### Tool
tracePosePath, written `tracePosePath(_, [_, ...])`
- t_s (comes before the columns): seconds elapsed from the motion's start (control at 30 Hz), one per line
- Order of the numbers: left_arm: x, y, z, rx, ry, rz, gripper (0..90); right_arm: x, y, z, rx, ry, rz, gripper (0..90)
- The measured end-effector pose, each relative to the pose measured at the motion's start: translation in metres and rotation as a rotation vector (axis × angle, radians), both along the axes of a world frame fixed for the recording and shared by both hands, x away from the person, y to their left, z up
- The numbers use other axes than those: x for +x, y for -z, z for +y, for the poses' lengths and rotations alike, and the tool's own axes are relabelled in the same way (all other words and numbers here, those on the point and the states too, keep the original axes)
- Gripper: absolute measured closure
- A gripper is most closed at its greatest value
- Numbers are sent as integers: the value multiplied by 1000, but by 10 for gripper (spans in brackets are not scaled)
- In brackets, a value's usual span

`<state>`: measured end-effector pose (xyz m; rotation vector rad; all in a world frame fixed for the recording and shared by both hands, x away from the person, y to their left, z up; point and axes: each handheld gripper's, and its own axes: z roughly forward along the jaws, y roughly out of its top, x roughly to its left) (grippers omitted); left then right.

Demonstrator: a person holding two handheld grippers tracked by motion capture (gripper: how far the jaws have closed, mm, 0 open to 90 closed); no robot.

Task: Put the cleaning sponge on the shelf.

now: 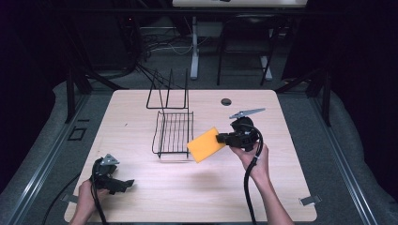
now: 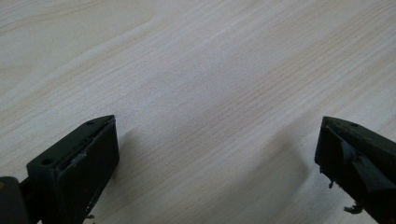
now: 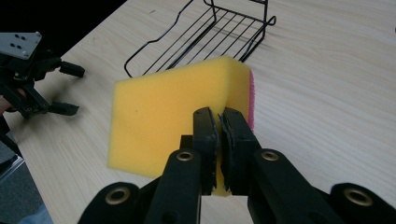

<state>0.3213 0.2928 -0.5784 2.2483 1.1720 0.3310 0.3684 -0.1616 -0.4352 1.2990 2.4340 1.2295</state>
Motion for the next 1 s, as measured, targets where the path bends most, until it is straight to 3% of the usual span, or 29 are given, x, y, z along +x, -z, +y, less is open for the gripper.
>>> tracePosePath(0.17, [0,0,0,-5,-2,2,1,3,0,5,6,-4,1,853])
tracePosePath(0.3, [0,0,0,-3,-1,3,1,6,0,14,1,-2,-22,853])
tracePosePath(1.0, [0,0,0,-2,1,4,1,22,12,42,36,15,-27,849])
